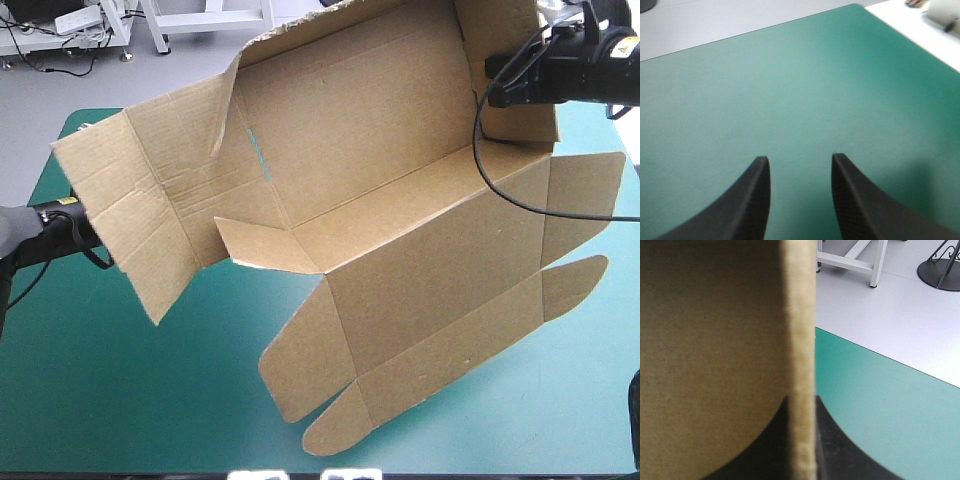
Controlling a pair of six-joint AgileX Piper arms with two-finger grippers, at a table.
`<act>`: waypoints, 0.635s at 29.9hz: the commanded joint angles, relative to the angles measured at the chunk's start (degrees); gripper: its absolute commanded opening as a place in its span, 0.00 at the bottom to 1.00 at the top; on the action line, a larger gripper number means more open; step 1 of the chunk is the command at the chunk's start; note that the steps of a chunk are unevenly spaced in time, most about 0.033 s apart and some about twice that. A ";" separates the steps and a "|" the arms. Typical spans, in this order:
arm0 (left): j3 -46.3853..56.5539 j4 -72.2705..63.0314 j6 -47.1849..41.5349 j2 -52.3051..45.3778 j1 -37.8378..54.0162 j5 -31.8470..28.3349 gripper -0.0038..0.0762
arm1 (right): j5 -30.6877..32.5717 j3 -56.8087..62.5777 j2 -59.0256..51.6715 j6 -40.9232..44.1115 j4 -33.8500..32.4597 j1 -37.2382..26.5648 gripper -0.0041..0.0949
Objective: Fold the box
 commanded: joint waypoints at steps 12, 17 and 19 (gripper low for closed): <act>-1.71 -28.55 6.01 2.94 0.13 12.13 0.46 | -3.61 0.47 0.39 1.88 -2.40 6.49 0.02; -1.71 -29.07 4.96 3.75 0.13 14.24 0.48 | -7.03 0.47 0.52 4.58 -9.87 8.88 0.02; -1.71 -30.06 4.96 3.63 0.13 14.24 0.48 | -8.12 0.47 0.60 5.06 -10.39 9.43 0.02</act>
